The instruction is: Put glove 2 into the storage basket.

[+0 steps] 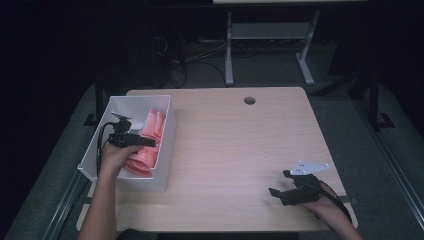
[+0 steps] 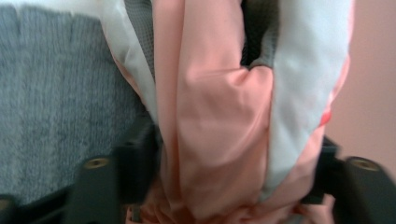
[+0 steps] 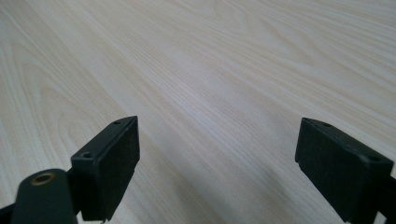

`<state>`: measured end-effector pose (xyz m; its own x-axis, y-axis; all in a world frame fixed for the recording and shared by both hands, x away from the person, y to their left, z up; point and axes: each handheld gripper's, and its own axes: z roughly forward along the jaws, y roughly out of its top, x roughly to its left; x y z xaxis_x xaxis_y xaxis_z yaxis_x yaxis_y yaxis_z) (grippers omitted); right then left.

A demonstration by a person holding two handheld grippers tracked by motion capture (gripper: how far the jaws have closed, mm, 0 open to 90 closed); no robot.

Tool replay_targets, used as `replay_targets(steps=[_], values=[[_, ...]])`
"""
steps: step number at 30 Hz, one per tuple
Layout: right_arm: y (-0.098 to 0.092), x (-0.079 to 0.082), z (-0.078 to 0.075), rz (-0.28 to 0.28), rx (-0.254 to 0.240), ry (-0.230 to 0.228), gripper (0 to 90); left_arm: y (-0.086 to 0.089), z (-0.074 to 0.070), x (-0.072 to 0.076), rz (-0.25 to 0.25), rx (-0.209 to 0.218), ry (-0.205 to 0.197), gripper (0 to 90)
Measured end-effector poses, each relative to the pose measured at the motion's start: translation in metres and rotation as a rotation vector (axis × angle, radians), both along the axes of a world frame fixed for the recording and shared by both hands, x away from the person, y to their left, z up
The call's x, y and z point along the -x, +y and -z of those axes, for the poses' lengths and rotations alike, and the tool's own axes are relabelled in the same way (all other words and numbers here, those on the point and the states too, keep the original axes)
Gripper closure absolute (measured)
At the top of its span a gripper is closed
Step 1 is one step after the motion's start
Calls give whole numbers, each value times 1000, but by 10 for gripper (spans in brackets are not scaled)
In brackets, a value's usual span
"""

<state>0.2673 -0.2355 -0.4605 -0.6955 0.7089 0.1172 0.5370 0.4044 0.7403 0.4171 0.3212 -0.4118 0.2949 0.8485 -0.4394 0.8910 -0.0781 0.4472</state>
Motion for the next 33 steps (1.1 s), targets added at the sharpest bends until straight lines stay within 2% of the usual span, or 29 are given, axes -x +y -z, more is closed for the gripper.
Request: replay_targets(steps=[3,5,12,15,19,26,33], values=[[-1,0,0,3,-2,5,136,2,-6,1,1,-19,-35,211],[-1,-1,0,2,-4,5,136,2,-11,2,8,-24,-53,178],[0,0,0,-2,0,3,136,6,-18,3,24,-42,-80,163],[-1,-1,0,-3,-1,-2,135,7,-23,5,23,-47,-109,163],[0,-1,0,-2,-1,4,136,8,-32,6,44,-81,-157,163],[0,0,0,9,-4,5,136,11,-50,6,66,-79,-199,163],[-2,-2,2,1,-1,4,135,5,-71,8,123,-108,-271,163]])
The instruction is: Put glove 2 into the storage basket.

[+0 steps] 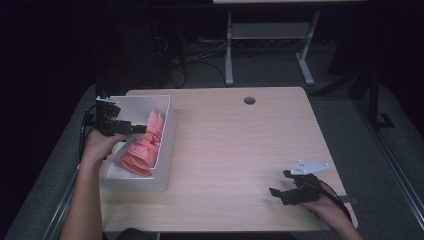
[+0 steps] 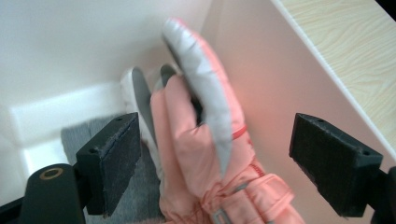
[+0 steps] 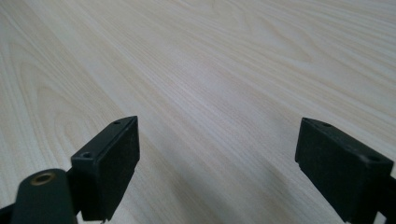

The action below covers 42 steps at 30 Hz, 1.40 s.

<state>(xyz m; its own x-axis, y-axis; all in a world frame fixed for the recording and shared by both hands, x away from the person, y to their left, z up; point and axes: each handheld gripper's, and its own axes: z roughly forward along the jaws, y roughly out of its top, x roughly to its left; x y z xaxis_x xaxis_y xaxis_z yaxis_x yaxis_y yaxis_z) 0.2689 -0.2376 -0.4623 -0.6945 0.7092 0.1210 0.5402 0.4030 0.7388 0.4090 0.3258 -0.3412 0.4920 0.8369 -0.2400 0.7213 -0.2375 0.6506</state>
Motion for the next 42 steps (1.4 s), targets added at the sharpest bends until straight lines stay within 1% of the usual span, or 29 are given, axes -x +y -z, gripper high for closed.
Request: replay_targets(steps=[1,3,5,8,10,11,12,14,19,21,23,27,29,30,34,36,39,41,42], values=[[0,0,0,3,-4,0,136,-2,-3,1,1,2,-7,164],[-1,0,-1,5,-5,2,135,-4,-9,2,24,-10,-20,163],[-1,0,0,4,-4,0,136,-7,-16,4,34,-16,-36,163],[-1,0,0,-1,6,-9,136,-14,-26,7,67,-22,-61,164],[-1,0,-1,3,3,-6,136,-19,-31,9,81,-19,-75,164],[-1,0,-1,4,4,-7,136,-22,-34,11,91,-16,-81,163],[-1,0,-1,3,6,-9,136,-26,-37,12,104,-22,-90,164],[-1,0,-1,1,6,-11,136,-35,-43,15,126,-23,-105,164],[0,0,-1,-1,6,-10,136,-56,-50,22,173,-1,-125,164],[1,1,-1,2,6,-9,136,-64,-52,24,190,1,-127,171],[1,1,-1,1,6,-9,136,-71,-53,26,206,0,-133,171],[-1,0,0,-3,4,-11,136,-90,-53,30,244,12,-134,171],[-1,0,0,0,5,-12,136,-98,-50,32,263,18,-131,171],[-1,0,0,3,3,-9,136,-102,-49,32,276,11,-126,171],[-1,0,-1,-3,4,-16,136,-120,-45,38,308,13,-125,172],[-1,0,-1,1,2,-11,136,-129,-44,41,320,17,-127,172],[-1,0,-1,-4,5,-12,136,-141,-41,45,340,15,-129,172],[-1,1,-1,-2,4,-11,136,-150,-38,48,363,9,-131,171],[-2,1,-1,2,3,-10,136,-156,-36,51,371,17,-129,171]])
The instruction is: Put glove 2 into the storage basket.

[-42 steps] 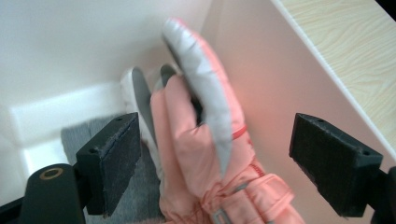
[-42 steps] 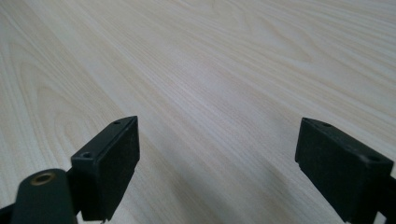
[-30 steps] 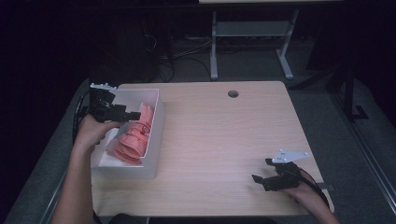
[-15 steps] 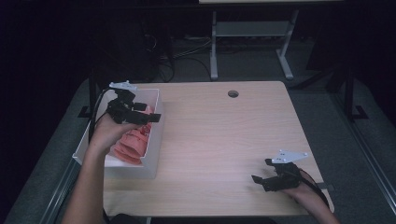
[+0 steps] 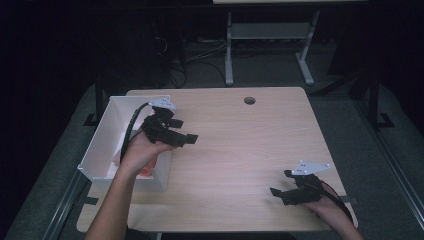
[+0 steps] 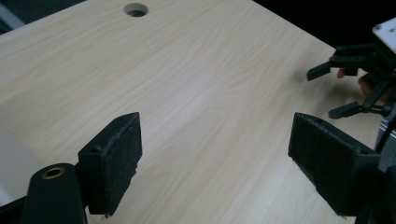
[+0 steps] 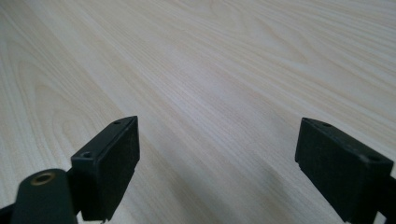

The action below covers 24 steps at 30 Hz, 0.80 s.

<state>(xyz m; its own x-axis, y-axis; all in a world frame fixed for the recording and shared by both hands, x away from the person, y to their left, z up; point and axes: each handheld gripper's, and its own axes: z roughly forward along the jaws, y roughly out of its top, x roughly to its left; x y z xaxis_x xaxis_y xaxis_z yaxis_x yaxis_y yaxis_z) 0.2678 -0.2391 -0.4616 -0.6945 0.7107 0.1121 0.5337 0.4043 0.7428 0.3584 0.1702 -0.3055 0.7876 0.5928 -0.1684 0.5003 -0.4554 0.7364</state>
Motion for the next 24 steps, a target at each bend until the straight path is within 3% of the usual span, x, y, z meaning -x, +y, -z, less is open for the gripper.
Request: replay_targets(steps=[3,11,14,17,24], values=[[-1,0,-1,4,-3,-2,136,-11,7,4,28,10,14,171],[0,0,-1,-6,-2,-5,135,-43,28,18,99,-34,30,171],[0,1,-1,-2,2,-6,136,-53,39,22,119,-19,35,171],[-1,0,-1,-3,-2,-10,136,-60,49,27,142,-42,33,171],[1,0,-1,-9,-1,-7,136,-71,69,36,167,-31,14,170]])
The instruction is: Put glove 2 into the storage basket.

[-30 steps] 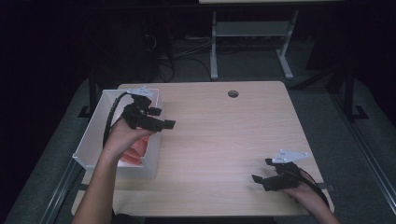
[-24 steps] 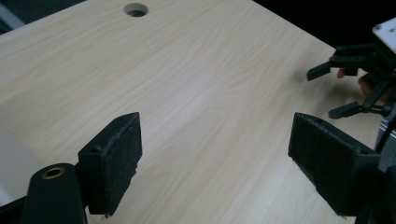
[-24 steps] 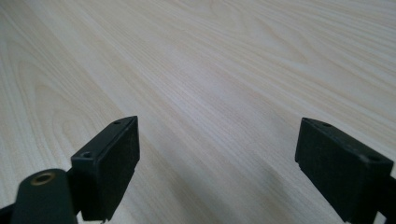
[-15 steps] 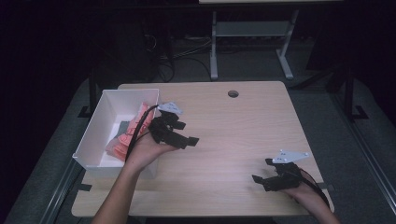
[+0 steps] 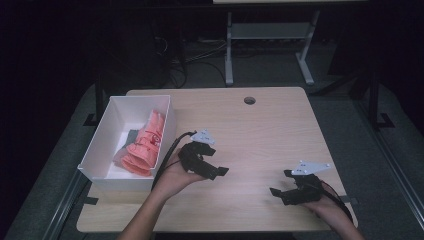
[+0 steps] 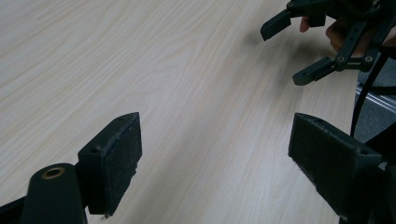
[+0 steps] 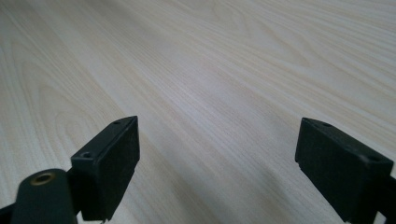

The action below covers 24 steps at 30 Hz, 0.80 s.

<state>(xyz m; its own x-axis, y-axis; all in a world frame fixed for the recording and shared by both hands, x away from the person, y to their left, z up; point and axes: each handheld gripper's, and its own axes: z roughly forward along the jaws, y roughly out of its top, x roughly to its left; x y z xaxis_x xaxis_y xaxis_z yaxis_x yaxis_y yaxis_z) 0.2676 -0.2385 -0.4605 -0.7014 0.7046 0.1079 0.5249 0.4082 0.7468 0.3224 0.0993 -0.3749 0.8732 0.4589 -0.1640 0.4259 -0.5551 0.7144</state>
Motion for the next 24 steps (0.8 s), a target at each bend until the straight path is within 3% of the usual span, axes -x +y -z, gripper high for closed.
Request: replay_targets(steps=[6,13,24], values=[[0,0,0,1,-1,-1,136,-3,16,5,5,-18,-22,170],[0,0,0,1,3,0,136,-7,33,9,4,-15,-1,170],[0,0,1,-5,9,1,136,-11,50,11,28,-50,4,170]])
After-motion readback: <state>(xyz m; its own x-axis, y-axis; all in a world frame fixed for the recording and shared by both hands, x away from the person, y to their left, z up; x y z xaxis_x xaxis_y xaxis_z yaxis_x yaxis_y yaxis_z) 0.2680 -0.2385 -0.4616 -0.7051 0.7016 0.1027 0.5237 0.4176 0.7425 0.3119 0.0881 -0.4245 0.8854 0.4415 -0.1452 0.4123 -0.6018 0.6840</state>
